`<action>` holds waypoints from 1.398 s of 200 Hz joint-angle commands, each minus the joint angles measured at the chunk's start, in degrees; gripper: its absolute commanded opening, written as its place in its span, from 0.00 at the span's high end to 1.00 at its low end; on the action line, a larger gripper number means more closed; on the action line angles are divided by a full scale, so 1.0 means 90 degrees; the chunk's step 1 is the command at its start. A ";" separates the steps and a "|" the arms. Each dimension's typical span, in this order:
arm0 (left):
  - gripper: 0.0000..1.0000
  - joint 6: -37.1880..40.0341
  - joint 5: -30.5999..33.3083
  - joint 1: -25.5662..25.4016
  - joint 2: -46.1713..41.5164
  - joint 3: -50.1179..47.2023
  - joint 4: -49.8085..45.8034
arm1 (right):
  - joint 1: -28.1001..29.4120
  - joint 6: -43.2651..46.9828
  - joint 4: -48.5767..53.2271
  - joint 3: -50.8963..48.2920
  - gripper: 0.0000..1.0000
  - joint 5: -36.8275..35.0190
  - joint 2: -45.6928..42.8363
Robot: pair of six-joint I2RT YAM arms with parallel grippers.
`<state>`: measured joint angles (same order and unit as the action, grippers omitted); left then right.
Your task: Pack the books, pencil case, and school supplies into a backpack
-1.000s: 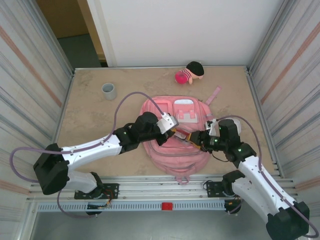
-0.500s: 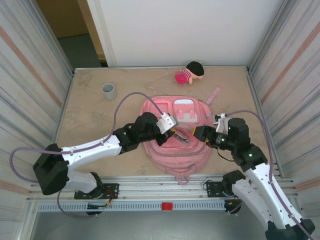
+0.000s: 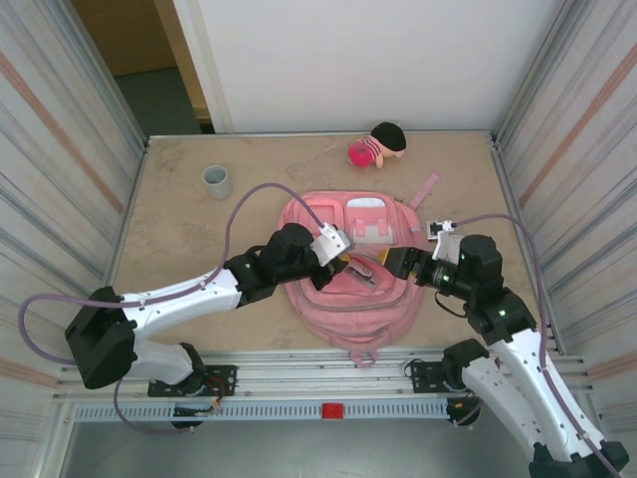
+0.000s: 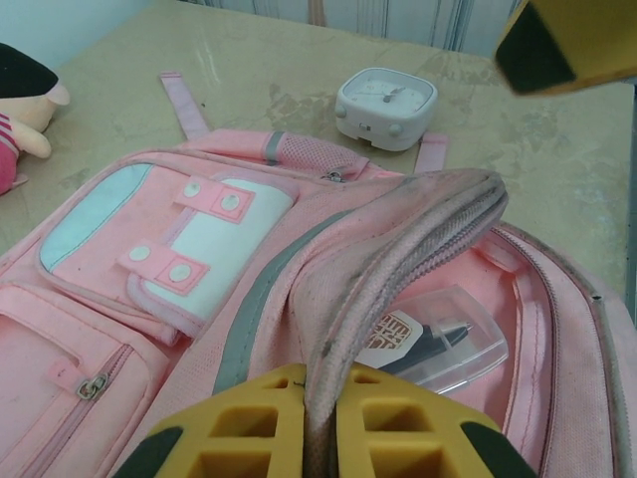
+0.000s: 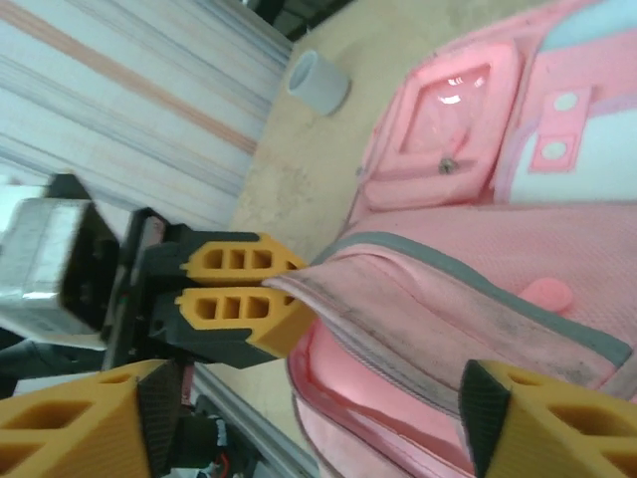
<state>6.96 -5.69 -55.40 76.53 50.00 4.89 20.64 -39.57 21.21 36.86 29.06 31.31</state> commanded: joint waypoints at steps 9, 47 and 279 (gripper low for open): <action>0.90 -0.0220 -0.0376 0.0042 -0.0291 0.0143 0.0717 | 0.0035 0.1379 -0.0882 -0.0153 0.17 0.0210 -0.0288; 0.91 -0.0303 -0.0642 0.0046 -0.0212 0.0206 0.0707 | 0.0042 0.3032 -0.0744 -0.0093 0.16 0.0131 0.0163; 0.29 -0.1571 -0.2293 0.1935 -0.1132 -0.1032 0.0403 | -0.0038 0.5479 -0.1537 0.0178 0.93 0.2231 0.2472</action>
<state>-3.05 -21.34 -42.39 70.24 44.88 8.91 20.58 9.72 8.99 36.01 44.36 55.79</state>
